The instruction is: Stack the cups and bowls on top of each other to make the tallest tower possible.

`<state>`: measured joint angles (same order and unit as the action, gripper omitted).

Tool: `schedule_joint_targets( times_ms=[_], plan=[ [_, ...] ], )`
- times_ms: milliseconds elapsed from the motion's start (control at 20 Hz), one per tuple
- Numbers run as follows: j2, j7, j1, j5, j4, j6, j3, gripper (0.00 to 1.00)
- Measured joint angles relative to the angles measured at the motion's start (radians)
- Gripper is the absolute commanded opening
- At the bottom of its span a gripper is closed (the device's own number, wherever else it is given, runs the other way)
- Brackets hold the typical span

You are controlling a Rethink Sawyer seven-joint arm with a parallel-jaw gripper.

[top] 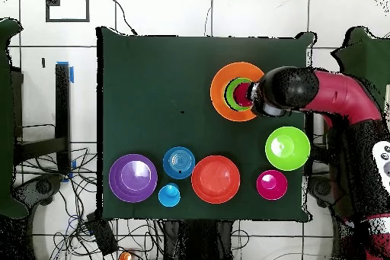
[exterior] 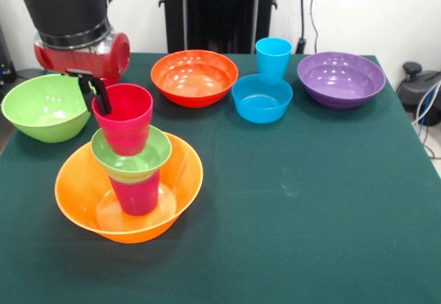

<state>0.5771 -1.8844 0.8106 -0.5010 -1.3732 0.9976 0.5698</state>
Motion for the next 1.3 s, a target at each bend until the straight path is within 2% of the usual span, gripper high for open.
schedule_joint_targets(
  times_ms=[300,700,1300],
  plan=[
    [-0.038,0.0,0.0,-0.003,0.0,0.0,0.0,0.0],
    [-0.051,0.0,-0.002,-0.009,0.001,0.0,0.0,0.0],
    [-0.05,0.0,-0.003,-0.071,0.043,0.0,0.0,0.0]
  ],
)
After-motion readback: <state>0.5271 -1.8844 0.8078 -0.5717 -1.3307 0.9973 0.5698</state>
